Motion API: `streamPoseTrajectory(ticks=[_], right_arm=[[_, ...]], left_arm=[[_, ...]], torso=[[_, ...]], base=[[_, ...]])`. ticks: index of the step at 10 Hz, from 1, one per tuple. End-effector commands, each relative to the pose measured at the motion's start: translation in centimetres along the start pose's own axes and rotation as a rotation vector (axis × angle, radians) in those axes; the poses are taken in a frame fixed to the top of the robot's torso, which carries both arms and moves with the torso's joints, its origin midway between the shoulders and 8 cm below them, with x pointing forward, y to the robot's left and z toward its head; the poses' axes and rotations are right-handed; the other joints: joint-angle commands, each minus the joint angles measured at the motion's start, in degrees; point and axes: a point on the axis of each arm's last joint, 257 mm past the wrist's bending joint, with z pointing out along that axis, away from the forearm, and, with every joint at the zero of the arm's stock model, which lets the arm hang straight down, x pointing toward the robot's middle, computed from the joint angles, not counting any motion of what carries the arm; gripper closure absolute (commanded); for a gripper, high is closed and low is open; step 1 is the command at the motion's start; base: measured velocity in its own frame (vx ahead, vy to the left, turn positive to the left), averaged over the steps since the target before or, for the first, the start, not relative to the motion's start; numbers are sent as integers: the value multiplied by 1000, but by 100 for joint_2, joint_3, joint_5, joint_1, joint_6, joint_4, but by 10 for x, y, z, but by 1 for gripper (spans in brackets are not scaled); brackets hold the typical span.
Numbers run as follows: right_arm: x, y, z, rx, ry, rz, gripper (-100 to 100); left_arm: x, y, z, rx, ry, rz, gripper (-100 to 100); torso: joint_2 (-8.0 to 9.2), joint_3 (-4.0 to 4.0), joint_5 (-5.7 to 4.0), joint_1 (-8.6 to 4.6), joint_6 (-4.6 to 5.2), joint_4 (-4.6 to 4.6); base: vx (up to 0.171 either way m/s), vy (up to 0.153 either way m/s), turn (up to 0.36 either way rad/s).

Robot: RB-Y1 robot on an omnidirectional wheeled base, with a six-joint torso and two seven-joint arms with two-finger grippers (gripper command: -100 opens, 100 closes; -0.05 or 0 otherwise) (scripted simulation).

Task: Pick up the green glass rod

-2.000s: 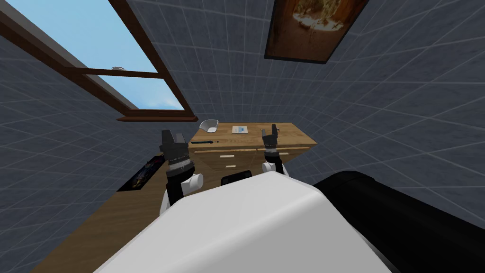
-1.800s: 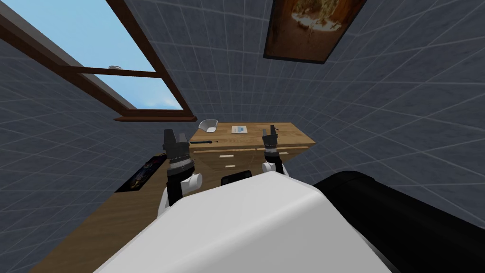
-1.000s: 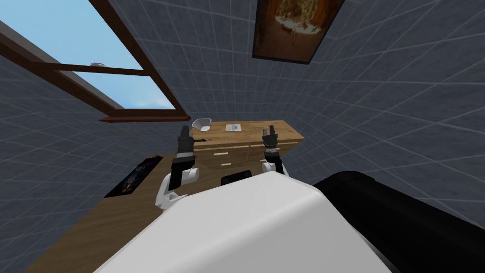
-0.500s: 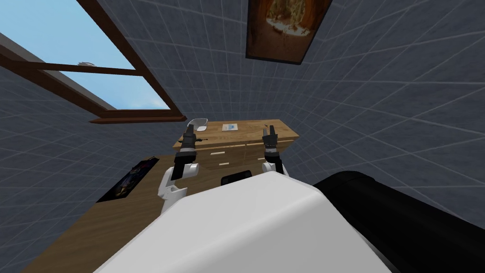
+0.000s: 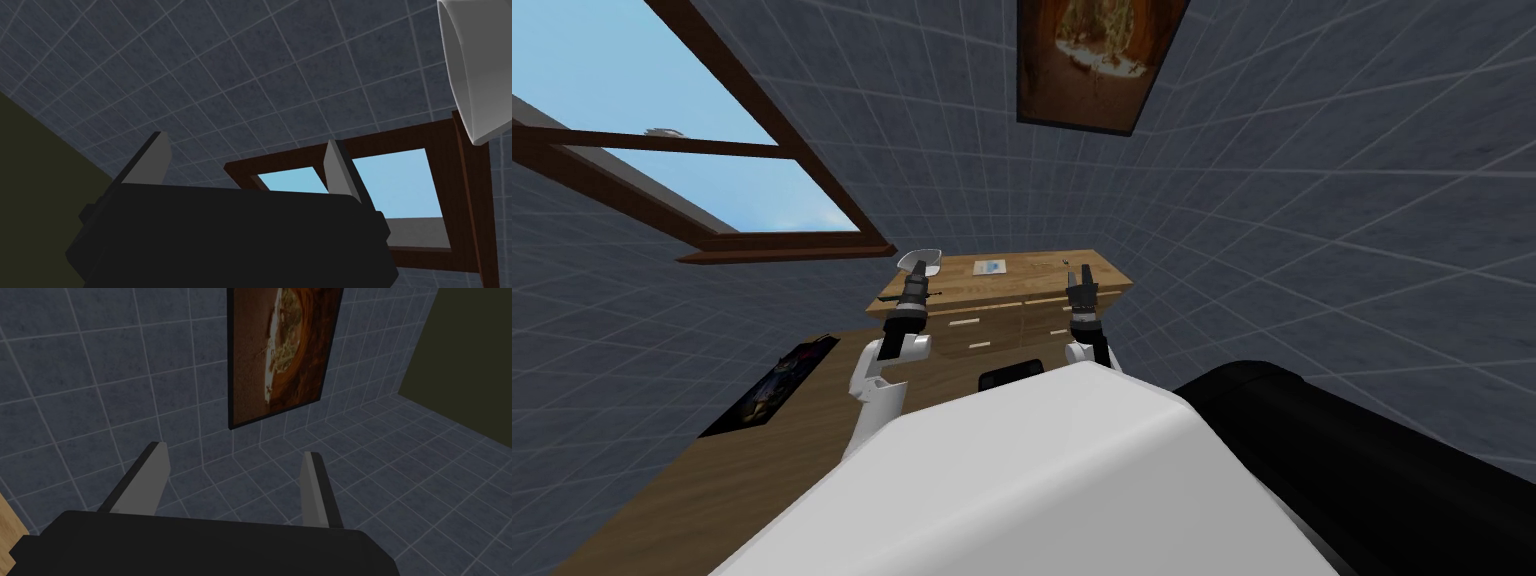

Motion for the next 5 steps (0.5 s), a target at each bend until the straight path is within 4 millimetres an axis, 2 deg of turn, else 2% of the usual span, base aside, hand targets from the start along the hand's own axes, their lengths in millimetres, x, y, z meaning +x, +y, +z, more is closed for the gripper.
streamPoseTrajectory(ticks=[1, 5], right_arm=[[0, 0, 0, 0, 0, 0, 0], [0, 0, 0, 0, 0, 0, 0]], left_arm=[[-2, 13, 14, -41, 9, 31, -100], [-2, 39, 24, -135, 25, 57, -100]], torso=[[0, 0, 0, 0, 0, 0], [-5, -3, -1, -2, 0, -1]], base=[[-49, -76, -63], [-35, -55, -38]])
